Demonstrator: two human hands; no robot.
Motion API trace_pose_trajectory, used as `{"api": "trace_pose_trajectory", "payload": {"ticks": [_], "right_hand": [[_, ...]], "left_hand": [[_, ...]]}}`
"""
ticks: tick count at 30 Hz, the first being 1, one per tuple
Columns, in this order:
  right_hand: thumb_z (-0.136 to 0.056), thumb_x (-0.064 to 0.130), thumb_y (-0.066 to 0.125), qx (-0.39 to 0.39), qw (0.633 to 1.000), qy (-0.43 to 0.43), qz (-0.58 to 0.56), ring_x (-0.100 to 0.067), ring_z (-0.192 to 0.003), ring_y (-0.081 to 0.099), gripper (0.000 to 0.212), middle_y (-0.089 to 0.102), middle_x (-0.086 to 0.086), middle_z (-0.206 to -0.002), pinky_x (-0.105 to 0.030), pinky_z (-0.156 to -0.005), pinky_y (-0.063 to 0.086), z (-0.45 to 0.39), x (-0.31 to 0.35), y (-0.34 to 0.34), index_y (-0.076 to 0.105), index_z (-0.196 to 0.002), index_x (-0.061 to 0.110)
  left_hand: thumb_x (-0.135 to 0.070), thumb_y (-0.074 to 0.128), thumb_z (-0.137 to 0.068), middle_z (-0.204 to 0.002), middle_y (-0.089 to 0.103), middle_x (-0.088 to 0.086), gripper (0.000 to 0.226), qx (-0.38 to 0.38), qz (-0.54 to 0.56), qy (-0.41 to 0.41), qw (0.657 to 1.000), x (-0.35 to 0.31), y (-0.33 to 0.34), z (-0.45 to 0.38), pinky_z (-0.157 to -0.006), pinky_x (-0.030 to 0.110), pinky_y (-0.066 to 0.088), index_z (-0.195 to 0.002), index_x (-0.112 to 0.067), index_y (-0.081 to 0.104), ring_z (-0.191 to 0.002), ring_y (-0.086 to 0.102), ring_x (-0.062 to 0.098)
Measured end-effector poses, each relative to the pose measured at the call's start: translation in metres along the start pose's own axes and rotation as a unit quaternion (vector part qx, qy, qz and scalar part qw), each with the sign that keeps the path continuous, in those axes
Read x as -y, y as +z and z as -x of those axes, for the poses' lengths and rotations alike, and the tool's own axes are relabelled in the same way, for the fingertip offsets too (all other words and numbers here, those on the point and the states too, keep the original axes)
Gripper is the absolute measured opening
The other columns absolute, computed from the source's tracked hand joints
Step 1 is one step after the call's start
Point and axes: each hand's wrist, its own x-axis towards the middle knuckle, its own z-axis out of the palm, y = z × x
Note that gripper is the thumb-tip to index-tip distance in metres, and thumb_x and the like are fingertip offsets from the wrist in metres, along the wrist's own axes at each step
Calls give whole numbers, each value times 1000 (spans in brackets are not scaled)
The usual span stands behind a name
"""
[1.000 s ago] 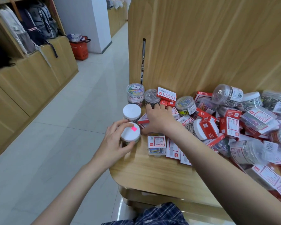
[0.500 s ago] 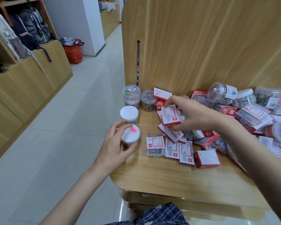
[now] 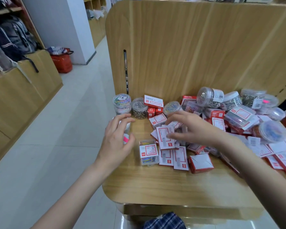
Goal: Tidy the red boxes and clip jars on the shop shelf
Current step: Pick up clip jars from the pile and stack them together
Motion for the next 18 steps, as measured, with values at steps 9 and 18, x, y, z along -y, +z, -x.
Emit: {"api": "trace_pose_trajectory", "payload": {"ticks": [9,18], "right_hand": [[-80,21,66,-75,994,70,34,-31,-107,50,44,57,-14,-114,-36,-85,40,-90,-14,-2,48,-117,6],[-70,23,70,-48,996,49,61,-26,-104,43,53,39,-6,-102,-36,-92,37,-99,-18,0,51,-118,9]], "left_hand": [[-30,38,-76,-118,53,4,40,5,-49,-6,999,7,4,-31,-97,24,25,-104,-11,61,-114,41,14],[-30,39,-75,-120,51,5,42,4,-54,-53,997,18,2,-19,-91,49,44,-106,-12,61,-111,40,17]]}}
